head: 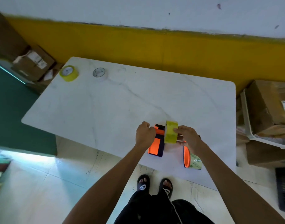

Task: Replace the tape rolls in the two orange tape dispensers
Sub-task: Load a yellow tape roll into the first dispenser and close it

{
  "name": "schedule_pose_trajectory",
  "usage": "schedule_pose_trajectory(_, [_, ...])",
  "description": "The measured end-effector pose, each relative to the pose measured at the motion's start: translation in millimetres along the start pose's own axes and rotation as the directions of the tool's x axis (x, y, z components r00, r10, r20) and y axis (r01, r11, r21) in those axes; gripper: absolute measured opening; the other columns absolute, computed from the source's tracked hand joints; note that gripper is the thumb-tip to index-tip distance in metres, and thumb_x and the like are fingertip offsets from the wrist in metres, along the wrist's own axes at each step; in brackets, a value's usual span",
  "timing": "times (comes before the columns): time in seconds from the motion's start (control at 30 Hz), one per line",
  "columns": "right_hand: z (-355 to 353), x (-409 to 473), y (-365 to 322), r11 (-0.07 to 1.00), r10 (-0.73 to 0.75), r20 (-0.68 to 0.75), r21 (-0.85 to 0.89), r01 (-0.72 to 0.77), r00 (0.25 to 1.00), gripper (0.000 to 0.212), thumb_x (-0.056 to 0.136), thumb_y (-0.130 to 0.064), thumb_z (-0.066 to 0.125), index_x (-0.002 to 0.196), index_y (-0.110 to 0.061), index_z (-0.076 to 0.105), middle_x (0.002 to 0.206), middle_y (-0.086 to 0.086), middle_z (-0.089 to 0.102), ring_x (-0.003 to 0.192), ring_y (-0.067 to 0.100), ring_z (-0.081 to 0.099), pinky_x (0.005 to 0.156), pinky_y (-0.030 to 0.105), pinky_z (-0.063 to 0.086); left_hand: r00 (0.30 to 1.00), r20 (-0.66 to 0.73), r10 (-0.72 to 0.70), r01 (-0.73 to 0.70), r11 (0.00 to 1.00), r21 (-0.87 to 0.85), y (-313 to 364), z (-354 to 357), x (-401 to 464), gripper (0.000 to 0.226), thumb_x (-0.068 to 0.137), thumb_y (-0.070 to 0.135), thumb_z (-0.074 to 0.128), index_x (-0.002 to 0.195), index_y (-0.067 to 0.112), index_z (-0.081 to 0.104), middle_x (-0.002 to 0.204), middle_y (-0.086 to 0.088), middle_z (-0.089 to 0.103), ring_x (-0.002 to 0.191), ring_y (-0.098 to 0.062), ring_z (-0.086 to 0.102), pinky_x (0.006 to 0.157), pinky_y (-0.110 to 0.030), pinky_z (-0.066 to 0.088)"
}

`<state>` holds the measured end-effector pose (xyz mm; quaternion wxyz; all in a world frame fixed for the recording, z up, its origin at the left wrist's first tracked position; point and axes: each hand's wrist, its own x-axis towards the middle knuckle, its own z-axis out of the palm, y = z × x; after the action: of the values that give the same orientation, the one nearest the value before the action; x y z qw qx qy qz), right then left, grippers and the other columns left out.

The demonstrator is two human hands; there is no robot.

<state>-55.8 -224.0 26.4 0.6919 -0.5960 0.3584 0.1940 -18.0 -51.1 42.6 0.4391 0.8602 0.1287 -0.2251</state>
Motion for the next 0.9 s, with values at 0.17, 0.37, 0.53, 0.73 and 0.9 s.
schedule_pose_trajectory(0.17, [9.3,-4.4,9.0,1.000,0.004,-0.004,-0.028,-0.004,1.000,0.011,0.085,-0.014,0.065,0.075,-0.014,0.061,0.090,0.014,0.062,0.087,0.030,0.061,0.084,0.042,0.050,0.994,0.084,-0.077,0.072,0.996,0.059,-30.3,-2.7,-0.9,0.024,0.092,0.016,0.042,0.110,0.006,0.055,0.086,0.002,0.054,0.069,-0.008,0.049,0.065,-0.027,0.043])
schedule_pose_trajectory(0.37, [10.4,-11.7,23.9,1.000,-0.002,-0.019,-0.006,0.002,1.000,0.014,0.088,-0.011,0.065,0.075,-0.012,0.059,0.080,0.010,0.061,0.077,0.024,0.062,0.091,0.045,0.050,0.980,0.169,-0.104,0.096,0.994,0.057,-41.3,-0.7,-6.1,0.018,0.086,0.011,0.040,0.071,0.017,0.047,0.070,-0.001,0.049,0.061,-0.016,0.045,0.059,-0.026,0.038])
schedule_pose_trajectory(0.53, [10.0,-15.5,35.3,1.000,-0.026,-0.002,-0.011,0.026,1.000,0.009,0.087,-0.010,0.066,0.080,-0.008,0.062,0.094,0.019,0.063,0.090,0.031,0.065,0.087,0.042,0.053,0.975,0.179,-0.135,0.146,0.988,-0.049,-29.4,-3.8,-0.8,0.016,0.084,0.008,0.039,0.071,0.011,0.048,0.069,-0.003,0.047,0.064,-0.018,0.041,0.056,-0.026,0.032])
schedule_pose_trajectory(0.73, [20.1,-19.3,44.5,0.998,-0.021,0.056,-0.064,0.025,0.998,0.018,0.089,-0.011,0.063,0.098,0.005,0.062,0.102,0.030,0.066,0.098,0.038,0.067,0.090,0.042,0.054,0.958,0.211,-0.195,0.236,0.953,-0.192,-17.7,-3.7,6.6,0.014,0.073,0.013,0.046,0.061,0.013,0.039,0.066,-0.007,0.044,0.067,-0.022,0.042,0.065,-0.033,0.037])
schedule_pose_trajectory(0.9, [25.1,-19.4,48.6,0.996,-0.030,0.113,-0.085,0.040,0.993,0.027,0.088,-0.017,0.065,0.100,0.007,0.063,0.113,0.032,0.065,0.108,0.041,0.065,0.095,0.046,0.054,0.943,0.253,-0.216,0.279,0.926,-0.252,-26.9,1.7,14.2,0.019,0.062,0.018,0.046,0.078,0.010,0.052,0.084,-0.014,0.058,0.077,-0.026,0.056,0.073,-0.039,0.053])
